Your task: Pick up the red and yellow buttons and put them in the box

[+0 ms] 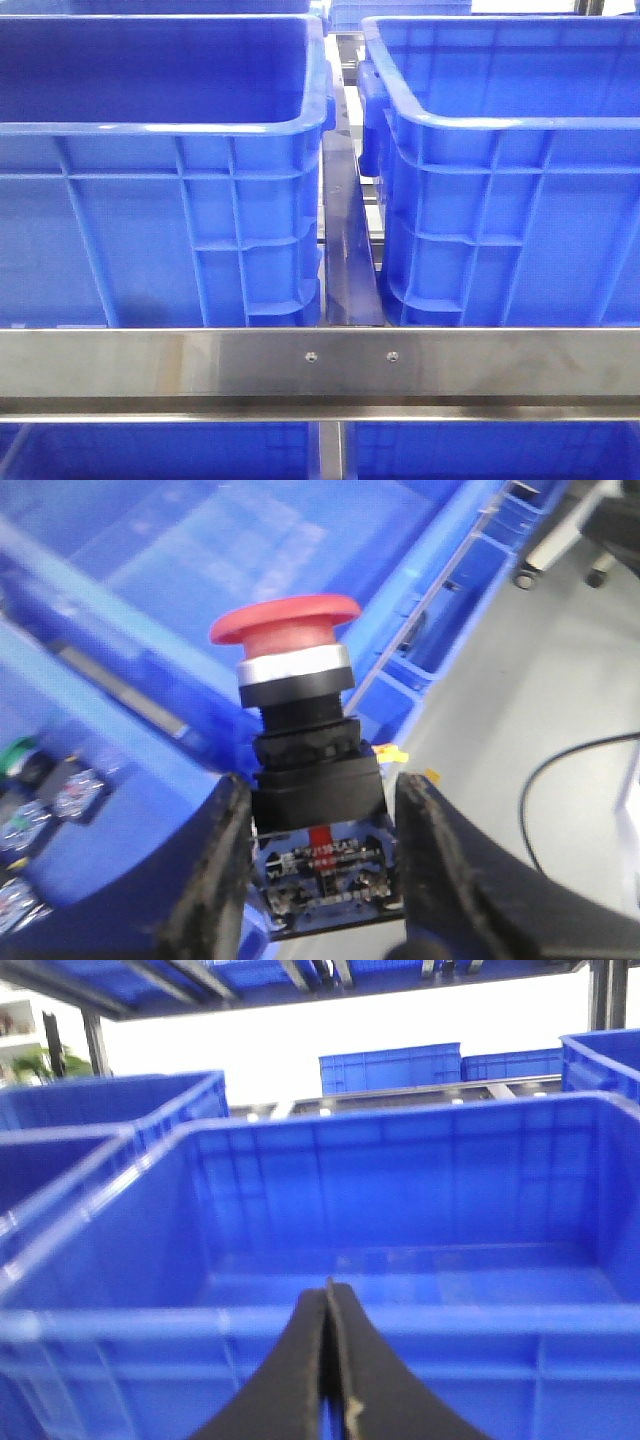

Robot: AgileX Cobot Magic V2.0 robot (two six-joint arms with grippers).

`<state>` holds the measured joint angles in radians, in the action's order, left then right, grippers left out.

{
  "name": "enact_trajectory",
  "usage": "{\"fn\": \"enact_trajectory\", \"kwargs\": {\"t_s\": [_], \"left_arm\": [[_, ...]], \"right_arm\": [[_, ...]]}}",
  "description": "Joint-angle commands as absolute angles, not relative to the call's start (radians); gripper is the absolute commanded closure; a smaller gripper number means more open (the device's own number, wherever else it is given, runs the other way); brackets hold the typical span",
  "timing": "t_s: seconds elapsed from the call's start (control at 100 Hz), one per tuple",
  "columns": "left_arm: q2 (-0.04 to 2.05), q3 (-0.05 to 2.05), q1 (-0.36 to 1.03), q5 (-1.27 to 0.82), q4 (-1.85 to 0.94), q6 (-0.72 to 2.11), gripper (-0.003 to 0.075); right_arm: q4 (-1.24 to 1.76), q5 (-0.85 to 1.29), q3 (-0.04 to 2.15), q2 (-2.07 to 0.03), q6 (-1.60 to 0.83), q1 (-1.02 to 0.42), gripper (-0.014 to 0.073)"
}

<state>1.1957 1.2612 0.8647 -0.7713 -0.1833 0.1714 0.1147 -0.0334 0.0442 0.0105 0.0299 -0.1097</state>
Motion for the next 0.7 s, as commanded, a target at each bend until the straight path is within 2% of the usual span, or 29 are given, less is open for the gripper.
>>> {"fn": "enact_trajectory", "kwargs": {"t_s": [0.0,0.19,0.4,0.51,0.69], "left_arm": [[1.182,1.291,0.88,-0.69,-0.2,0.169,0.0739],[1.194,1.291,0.88,-0.686,-0.199,0.169,0.0739],[1.199,1.291,0.88,-0.684,-0.199,0.169,0.0739],[1.201,1.291,0.88,-0.684,-0.199,0.169,0.0739],[1.201,1.291,0.88,-0.684,-0.199,0.169,0.0739]], "right_arm": [[0.172,0.006,0.171,0.022,0.037,-0.112,0.0661],[0.232,0.389,0.461,-0.096,0.037,-0.112,0.0661],[0.3,0.681,0.755,-0.336,0.037,-0.112,0.0661],[0.391,0.744,0.84,-0.439,0.037,-0.112,0.0661],[0.521,0.729,0.849,-0.562,0.036,-0.112,0.0659]]}}
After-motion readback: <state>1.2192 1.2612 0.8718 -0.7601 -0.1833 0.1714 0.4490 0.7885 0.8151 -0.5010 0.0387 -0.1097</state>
